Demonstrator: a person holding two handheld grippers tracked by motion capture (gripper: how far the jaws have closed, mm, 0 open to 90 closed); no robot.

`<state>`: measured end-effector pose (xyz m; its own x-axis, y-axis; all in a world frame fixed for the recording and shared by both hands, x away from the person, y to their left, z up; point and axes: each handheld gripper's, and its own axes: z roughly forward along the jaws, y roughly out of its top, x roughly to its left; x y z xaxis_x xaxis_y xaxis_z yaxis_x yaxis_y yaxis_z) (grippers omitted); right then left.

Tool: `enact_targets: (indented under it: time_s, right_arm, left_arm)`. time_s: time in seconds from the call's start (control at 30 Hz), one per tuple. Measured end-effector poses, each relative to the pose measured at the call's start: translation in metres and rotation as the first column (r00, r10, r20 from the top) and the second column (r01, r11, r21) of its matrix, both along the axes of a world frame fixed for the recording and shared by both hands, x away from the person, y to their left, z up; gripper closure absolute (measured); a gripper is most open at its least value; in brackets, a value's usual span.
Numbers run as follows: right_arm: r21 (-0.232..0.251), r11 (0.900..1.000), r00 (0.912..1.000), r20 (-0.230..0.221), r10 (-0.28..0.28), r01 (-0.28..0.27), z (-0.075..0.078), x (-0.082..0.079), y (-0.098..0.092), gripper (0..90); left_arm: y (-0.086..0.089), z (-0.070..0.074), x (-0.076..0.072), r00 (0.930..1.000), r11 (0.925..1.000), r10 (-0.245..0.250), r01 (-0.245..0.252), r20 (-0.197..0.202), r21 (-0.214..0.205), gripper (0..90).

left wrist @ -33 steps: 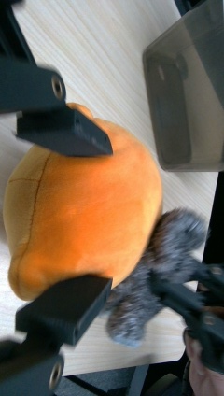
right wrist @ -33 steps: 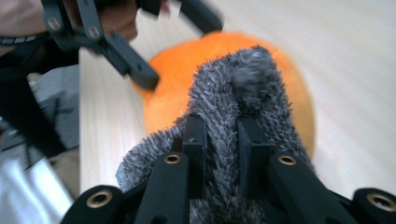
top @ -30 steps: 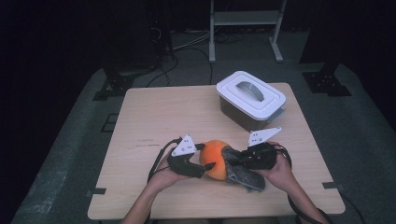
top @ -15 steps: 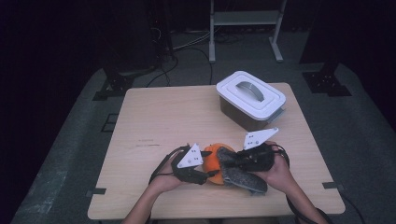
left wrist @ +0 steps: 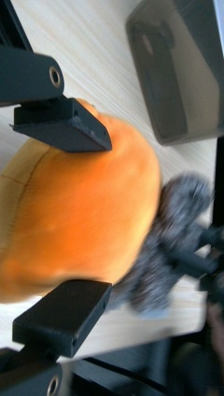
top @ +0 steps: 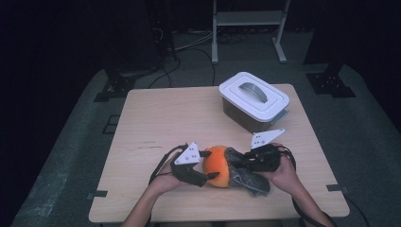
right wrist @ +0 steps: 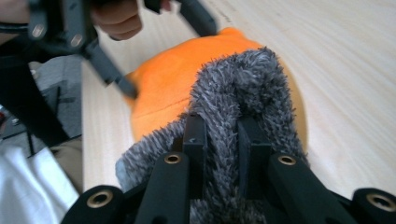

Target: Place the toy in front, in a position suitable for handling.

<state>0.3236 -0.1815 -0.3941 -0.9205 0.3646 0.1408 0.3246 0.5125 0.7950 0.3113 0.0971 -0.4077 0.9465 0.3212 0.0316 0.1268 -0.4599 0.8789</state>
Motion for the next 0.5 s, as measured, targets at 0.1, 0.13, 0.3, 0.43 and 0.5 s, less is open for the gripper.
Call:
enact_targets:
  time_s: [0.1, 0.13, 0.3, 0.43, 0.5]
  right_arm:
    - [-0.002, 0.9995, 0.9995, -0.009, 0.031, -0.032, -0.001, -0.004, 0.004, 75.5]
    - [-0.013, 0.9991, 0.9992, -0.006, 0.039, -0.039, -0.002, -0.006, 0.007, 75.5]
    - [0.030, 0.9992, 0.9984, 0.051, 0.025, -0.027, 0.011, -0.012, 0.007, 76.2]
    - [0.037, 0.9987, 0.9950, 0.094, 0.032, -0.036, 0.023, -0.017, 0.013, 75.7]
    - [0.027, 0.9989, 0.9949, 0.094, 0.036, -0.039, 0.022, -0.017, 0.014, 75.7]
  left_arm:
    - [0.002, -0.001, 0.003, 0.9994, 0.9996, 0.024, -0.025, -0.025, -0.011, 24.1]
    - [0.001, -0.002, 0.002, 0.9993, 0.9996, 0.028, -0.028, -0.024, -0.003, 29.0]
    - [-0.003, -0.001, -0.005, 0.9997, 0.9999, 0.002, -0.003, 0.026, 0.012, 37.1]
    - [-0.012, 0.001, -0.013, 0.9955, 0.9980, -0.056, 0.053, 0.077, 0.034, 37.1]
    - [-0.012, 0.002, -0.013, 0.9953, 0.9974, -0.055, 0.051, 0.080, 0.050, 37.1]
